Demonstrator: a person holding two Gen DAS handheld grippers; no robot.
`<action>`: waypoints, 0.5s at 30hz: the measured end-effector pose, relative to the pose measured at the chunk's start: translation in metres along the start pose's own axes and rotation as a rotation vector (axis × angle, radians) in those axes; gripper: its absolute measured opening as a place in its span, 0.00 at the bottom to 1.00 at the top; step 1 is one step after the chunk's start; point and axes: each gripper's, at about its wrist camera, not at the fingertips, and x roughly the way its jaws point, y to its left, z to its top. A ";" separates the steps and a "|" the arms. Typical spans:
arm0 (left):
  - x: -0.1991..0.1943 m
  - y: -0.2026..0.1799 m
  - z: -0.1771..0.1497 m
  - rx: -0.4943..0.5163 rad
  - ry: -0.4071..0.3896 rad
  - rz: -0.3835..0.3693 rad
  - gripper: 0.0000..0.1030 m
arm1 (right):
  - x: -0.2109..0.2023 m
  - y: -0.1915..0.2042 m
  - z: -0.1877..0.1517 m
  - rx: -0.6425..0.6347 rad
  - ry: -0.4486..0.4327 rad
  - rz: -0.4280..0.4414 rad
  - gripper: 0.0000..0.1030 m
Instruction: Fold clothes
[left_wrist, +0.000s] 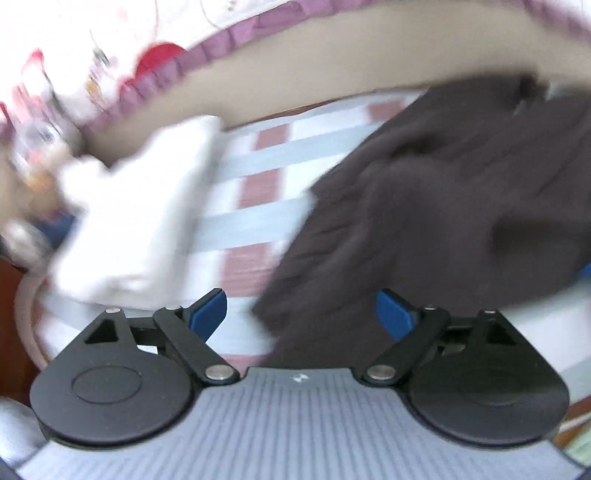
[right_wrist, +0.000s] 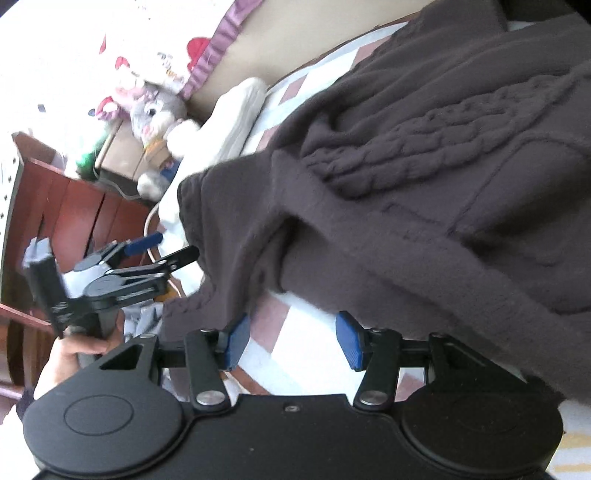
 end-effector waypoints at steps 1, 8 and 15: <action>0.006 0.006 -0.006 -0.009 0.026 -0.012 0.86 | 0.001 0.001 -0.001 -0.006 0.009 -0.002 0.55; 0.047 0.042 -0.035 -0.150 0.177 -0.040 0.88 | -0.002 0.004 -0.004 -0.016 -0.002 0.006 0.55; 0.071 0.079 -0.066 -0.410 0.342 -0.104 0.92 | 0.040 0.047 0.008 -0.044 0.076 0.047 0.57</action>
